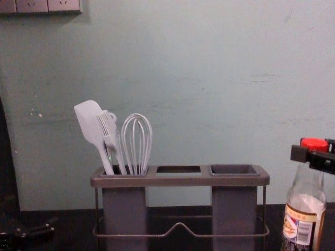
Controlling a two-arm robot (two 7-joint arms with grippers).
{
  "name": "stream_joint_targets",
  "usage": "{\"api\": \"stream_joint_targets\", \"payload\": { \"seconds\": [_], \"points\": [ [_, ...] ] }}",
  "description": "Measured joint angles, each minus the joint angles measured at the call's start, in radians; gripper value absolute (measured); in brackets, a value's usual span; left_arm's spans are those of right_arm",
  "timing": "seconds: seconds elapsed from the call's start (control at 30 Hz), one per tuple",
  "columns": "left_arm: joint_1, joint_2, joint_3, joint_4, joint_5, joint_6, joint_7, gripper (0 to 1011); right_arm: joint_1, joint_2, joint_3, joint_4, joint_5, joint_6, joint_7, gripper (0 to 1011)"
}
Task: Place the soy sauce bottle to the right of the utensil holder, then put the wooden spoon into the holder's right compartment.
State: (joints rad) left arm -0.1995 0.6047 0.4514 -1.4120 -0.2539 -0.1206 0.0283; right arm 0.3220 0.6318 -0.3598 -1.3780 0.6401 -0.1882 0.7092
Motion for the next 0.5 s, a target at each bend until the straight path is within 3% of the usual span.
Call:
{"api": "stream_joint_targets", "payload": {
  "seconds": [0.5],
  "points": [
    [0.0, 0.0, 0.0, 0.0, 0.0, 0.0, 0.0, 1005, 0.002, -0.057, 0.007, 0.074, -0.044, -0.036, 0.009, 392]
  ]
}}
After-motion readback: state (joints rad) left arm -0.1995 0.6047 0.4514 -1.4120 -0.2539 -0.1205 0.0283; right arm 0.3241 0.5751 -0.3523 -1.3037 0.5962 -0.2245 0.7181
